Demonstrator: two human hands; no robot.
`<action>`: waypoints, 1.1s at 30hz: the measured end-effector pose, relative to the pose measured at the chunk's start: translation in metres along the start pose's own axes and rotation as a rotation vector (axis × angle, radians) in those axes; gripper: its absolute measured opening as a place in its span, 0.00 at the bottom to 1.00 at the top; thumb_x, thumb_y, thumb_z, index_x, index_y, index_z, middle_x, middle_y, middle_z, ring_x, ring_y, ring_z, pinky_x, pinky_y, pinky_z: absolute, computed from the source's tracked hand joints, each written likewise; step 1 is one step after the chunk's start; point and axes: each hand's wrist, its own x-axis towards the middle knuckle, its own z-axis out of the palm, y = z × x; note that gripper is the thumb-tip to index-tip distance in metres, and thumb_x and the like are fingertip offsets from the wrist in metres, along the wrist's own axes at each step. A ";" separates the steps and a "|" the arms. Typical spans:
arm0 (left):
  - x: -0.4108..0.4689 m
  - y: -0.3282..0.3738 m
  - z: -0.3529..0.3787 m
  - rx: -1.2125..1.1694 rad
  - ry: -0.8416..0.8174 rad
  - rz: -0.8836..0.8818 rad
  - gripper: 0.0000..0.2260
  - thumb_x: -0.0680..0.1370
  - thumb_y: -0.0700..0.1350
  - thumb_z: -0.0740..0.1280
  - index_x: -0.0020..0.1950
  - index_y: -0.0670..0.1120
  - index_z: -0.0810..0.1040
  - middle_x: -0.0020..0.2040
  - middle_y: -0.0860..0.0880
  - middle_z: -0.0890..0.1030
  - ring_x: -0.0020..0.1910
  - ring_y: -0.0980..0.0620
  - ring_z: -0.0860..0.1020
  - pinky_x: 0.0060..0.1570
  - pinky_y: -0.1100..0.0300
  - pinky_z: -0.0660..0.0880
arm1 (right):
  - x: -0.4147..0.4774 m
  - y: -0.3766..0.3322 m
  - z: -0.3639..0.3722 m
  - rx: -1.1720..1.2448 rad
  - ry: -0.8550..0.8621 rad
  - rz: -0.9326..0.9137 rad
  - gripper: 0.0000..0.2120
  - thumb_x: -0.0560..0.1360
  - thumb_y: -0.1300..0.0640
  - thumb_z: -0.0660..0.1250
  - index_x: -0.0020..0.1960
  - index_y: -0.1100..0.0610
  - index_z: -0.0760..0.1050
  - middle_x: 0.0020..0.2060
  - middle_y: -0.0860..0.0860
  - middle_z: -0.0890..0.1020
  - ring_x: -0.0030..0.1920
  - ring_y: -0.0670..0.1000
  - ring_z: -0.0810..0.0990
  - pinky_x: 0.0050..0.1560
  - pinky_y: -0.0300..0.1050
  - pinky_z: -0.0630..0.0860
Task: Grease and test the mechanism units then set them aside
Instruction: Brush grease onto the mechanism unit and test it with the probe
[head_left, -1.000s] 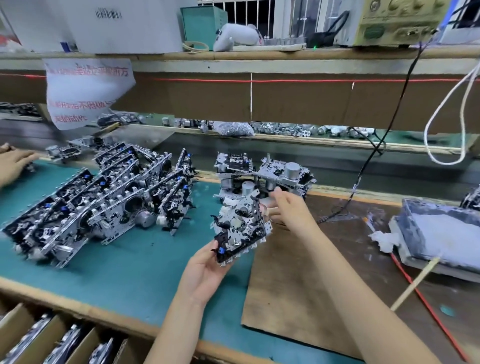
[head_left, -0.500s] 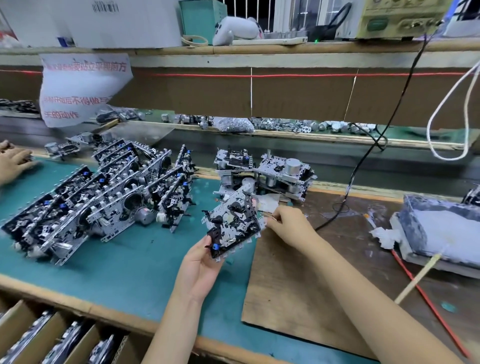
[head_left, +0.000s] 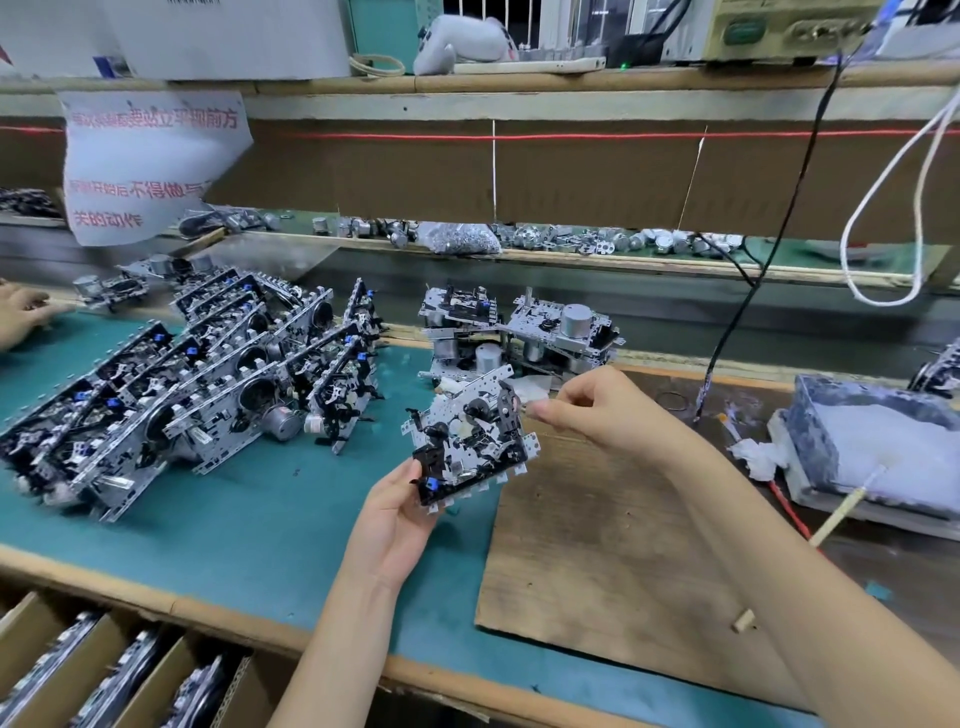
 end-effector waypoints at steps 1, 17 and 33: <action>0.000 0.000 0.000 0.003 -0.006 -0.002 0.15 0.74 0.39 0.59 0.41 0.43 0.86 0.43 0.46 0.85 0.38 0.53 0.83 0.34 0.64 0.77 | 0.000 0.000 0.000 0.003 -0.002 0.001 0.22 0.75 0.51 0.68 0.26 0.59 0.66 0.22 0.49 0.61 0.21 0.43 0.58 0.25 0.34 0.56; 0.003 -0.001 -0.003 -0.023 -0.005 -0.002 0.14 0.71 0.40 0.60 0.43 0.40 0.86 0.44 0.44 0.85 0.39 0.51 0.84 0.34 0.62 0.79 | 0.001 0.006 -0.002 0.063 -0.001 -0.009 0.22 0.74 0.54 0.69 0.23 0.55 0.68 0.20 0.48 0.62 0.21 0.43 0.58 0.25 0.33 0.57; 0.006 -0.003 -0.008 0.004 -0.064 0.003 0.14 0.72 0.41 0.60 0.45 0.42 0.86 0.47 0.44 0.85 0.44 0.51 0.84 0.39 0.61 0.79 | 0.005 0.012 -0.004 0.070 -0.104 0.095 0.19 0.72 0.48 0.68 0.31 0.61 0.74 0.18 0.46 0.66 0.19 0.45 0.62 0.21 0.34 0.59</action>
